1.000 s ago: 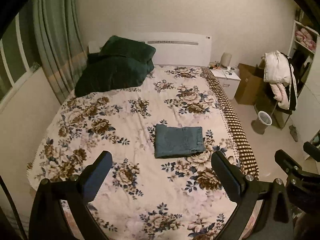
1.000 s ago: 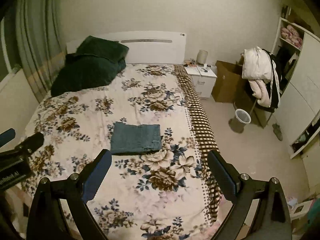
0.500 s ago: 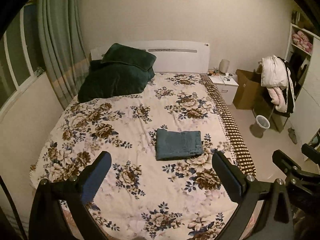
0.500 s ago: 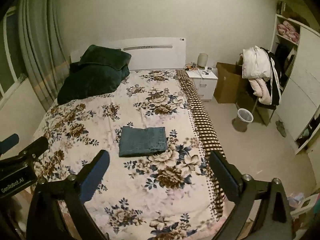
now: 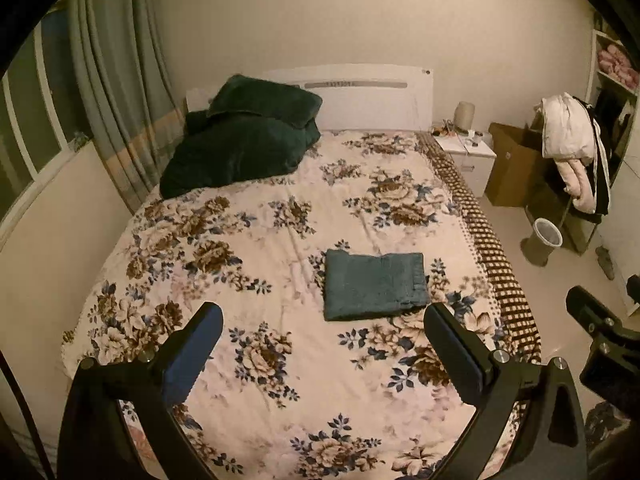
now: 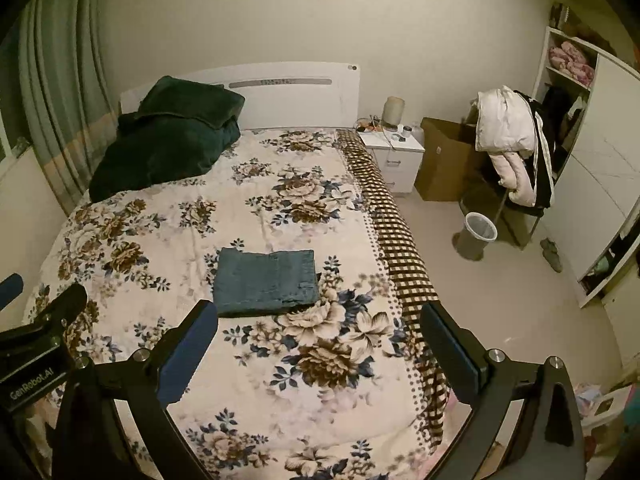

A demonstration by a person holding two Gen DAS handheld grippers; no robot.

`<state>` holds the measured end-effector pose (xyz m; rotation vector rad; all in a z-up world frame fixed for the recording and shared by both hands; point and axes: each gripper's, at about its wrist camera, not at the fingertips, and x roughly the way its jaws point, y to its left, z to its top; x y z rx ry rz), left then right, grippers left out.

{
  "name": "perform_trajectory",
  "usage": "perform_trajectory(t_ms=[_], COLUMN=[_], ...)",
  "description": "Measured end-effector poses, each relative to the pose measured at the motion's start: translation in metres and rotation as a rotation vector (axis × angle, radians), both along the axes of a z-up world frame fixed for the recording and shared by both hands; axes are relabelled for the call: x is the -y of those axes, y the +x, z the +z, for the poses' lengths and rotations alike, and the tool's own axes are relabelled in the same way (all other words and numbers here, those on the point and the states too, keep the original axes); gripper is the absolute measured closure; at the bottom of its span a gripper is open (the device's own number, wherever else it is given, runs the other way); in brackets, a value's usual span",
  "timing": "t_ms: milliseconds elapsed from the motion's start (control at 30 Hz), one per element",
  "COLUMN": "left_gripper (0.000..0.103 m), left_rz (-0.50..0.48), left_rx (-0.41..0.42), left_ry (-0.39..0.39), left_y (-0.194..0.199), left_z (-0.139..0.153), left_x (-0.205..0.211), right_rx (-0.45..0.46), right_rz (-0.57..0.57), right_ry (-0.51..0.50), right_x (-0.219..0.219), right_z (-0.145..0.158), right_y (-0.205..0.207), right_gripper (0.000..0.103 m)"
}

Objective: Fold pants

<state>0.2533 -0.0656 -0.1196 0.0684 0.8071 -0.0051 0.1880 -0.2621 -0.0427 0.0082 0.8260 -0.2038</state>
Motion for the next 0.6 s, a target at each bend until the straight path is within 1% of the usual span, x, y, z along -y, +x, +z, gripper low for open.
perform_trajectory(t_ms=[67, 133, 333, 600], left_gripper=[0.0, 0.0, 0.0, 0.0], left_rz=[0.013, 0.016, 0.017, 0.02], left_rx=[-0.02, -0.034, -0.039, -0.032], left_ry=[0.004, -0.01, 0.003, 0.008], left_y=[0.005, 0.009, 0.015, 0.021], left_z=[-0.008, -0.012, -0.018, -0.015], left_x=[0.0, -0.001, 0.0, 0.0], right_rx=[-0.016, -0.029, -0.056, -0.043], right_rz=[-0.002, 0.002, 0.009, 0.004], right_ry=[0.007, 0.003, 0.002, 0.009], right_x=[0.002, 0.002, 0.001, -0.001], right_z=[-0.01, -0.019, -0.038, -0.04], right_y=[0.009, 0.017, 0.029, 0.03], right_gripper=[0.0, 0.0, 0.0, 0.0])
